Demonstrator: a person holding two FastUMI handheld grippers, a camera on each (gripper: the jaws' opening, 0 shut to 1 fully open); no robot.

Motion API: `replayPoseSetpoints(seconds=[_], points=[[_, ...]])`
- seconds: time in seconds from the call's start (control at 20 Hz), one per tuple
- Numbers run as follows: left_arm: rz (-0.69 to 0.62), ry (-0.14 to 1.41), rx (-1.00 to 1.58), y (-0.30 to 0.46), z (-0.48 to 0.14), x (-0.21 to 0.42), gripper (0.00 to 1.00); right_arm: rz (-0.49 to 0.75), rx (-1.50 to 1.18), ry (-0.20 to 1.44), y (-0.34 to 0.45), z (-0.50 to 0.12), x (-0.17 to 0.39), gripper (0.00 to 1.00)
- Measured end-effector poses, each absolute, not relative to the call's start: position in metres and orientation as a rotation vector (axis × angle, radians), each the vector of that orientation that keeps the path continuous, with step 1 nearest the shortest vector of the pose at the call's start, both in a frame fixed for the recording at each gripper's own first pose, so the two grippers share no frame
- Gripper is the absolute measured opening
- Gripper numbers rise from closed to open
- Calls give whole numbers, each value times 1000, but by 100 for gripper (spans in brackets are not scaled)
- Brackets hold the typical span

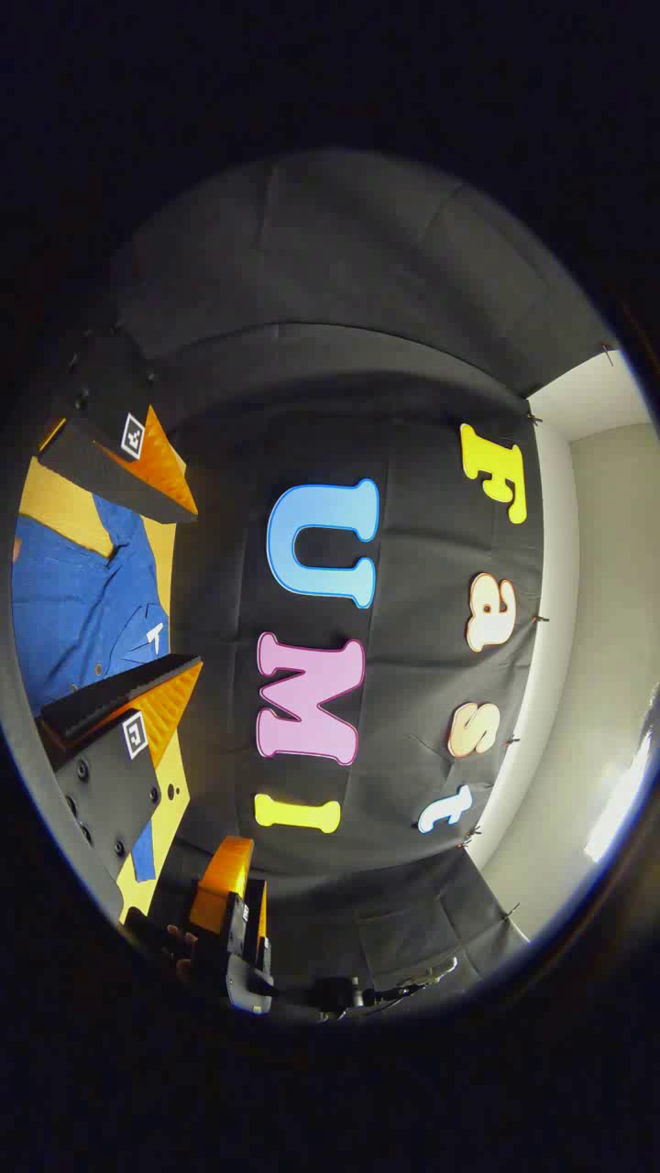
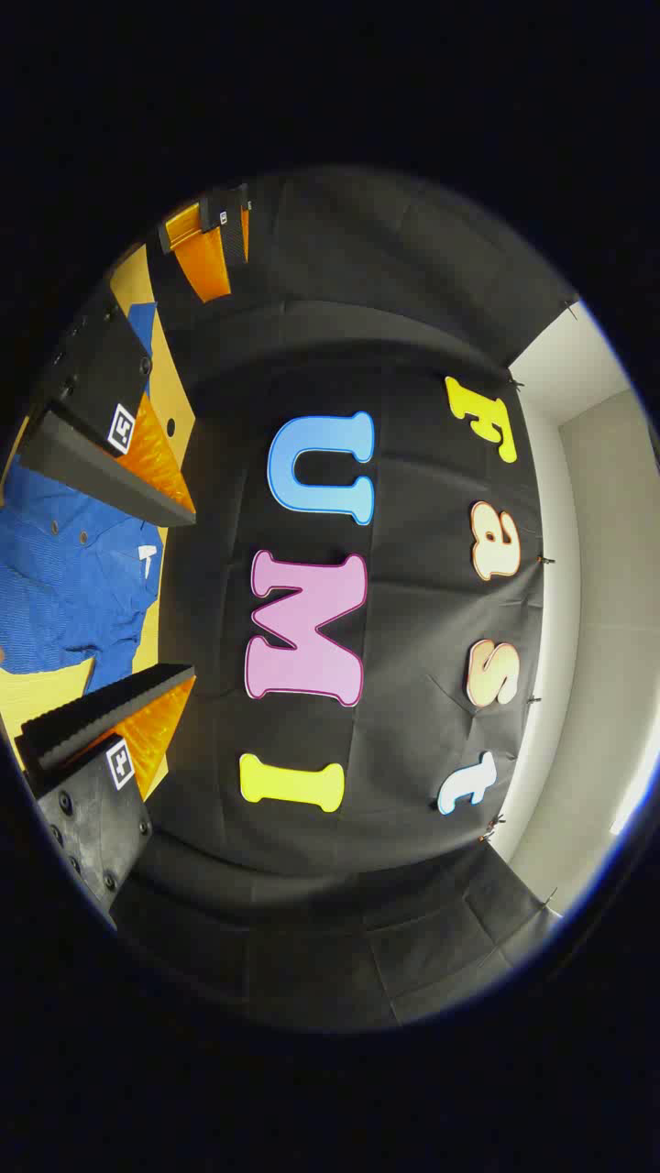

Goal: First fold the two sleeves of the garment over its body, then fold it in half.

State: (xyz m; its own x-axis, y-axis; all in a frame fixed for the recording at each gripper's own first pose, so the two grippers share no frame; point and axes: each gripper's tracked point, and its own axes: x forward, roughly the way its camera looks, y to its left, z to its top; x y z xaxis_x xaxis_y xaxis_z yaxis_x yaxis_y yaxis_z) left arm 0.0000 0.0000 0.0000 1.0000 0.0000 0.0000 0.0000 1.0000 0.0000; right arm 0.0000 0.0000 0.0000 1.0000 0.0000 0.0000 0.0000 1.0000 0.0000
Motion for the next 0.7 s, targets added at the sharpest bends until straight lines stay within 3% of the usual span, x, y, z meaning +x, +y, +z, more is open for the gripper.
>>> replayPoseSetpoints(seconds=[0.05, 0.1, 0.4, 0.65, 0.7], points=[[2, 1, 1, 1, -1, 1, 82, 1, 2, 1, 0, 0, 1, 100], [1, 0, 1, 2, 0, 2, 82, 3, 3, 3, 1, -2, 3, 96], [-4, -10, 6, 1, 3, 15, 82, 5, -5, 4, -2, -3, 10, 95], [-7, -22, 8, -4, 5, 28, 82, -4, -8, 19, -10, -9, 15, 96], [-6, -24, 7, -5, 7, 28, 82, -7, -8, 19, -12, -9, 16, 100]])
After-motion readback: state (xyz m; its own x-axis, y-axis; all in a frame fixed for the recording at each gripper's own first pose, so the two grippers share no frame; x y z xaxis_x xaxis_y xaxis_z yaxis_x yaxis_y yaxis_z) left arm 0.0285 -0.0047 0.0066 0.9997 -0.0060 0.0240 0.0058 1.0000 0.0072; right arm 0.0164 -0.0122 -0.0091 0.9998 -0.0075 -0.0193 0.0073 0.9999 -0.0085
